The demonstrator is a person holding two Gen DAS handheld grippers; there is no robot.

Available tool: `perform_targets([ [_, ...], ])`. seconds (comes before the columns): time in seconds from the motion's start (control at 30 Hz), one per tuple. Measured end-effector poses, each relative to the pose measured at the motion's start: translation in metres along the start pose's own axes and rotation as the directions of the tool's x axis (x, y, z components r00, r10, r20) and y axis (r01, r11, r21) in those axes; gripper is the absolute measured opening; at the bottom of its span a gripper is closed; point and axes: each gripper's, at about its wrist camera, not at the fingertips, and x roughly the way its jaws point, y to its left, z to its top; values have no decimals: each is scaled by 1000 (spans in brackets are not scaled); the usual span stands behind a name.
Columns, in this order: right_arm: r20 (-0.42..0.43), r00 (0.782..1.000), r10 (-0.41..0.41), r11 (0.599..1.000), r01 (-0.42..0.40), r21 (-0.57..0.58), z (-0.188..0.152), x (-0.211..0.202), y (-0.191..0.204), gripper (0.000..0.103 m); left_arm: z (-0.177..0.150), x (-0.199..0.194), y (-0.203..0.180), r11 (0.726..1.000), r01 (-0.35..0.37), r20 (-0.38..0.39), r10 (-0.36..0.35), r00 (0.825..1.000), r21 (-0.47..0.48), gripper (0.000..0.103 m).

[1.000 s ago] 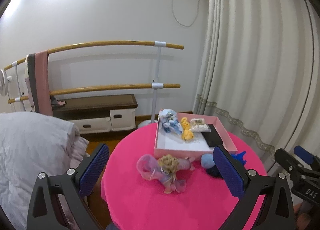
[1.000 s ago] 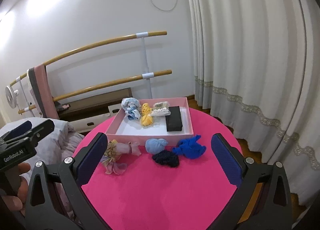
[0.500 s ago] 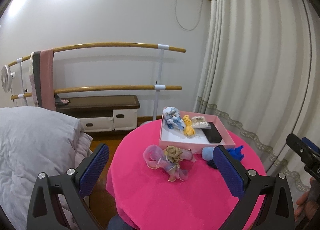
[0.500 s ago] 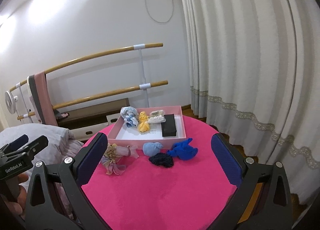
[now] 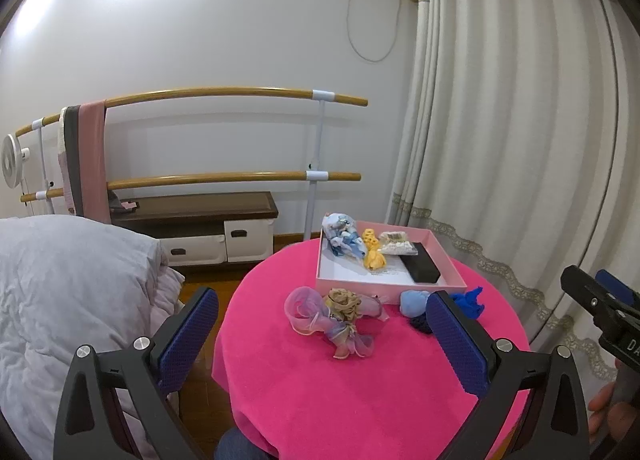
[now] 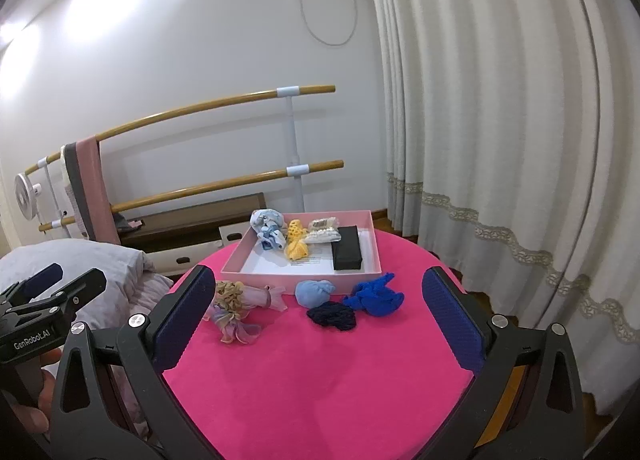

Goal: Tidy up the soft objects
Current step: 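Reach the left tool to the pink organza bundle while the right tool reaches the navy crocheted ball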

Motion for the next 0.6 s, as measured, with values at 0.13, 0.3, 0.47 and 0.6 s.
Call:
perform_targets([
  [0.13,-5,1000,0,1000,0,-1,0,0,1,103,-1,-1,0,1000,-2,-3,2,1000,-2,103],
  [0.3,-13,1000,-4,1000,4,-1,-1,1,-1,103,-1,2,2,1000,-7,-14,7,1000,-5,103],
  [0.47,-43,999,-19,1000,19,6,-4,11,-10,103,-3,13,4,1000,-12,-48,12,999,-2,103],
  [0.6,-88,996,-32,999,33,14,-10,24,-19,103,-7,26,4,1000,-16,-82,16,996,4,103],
])
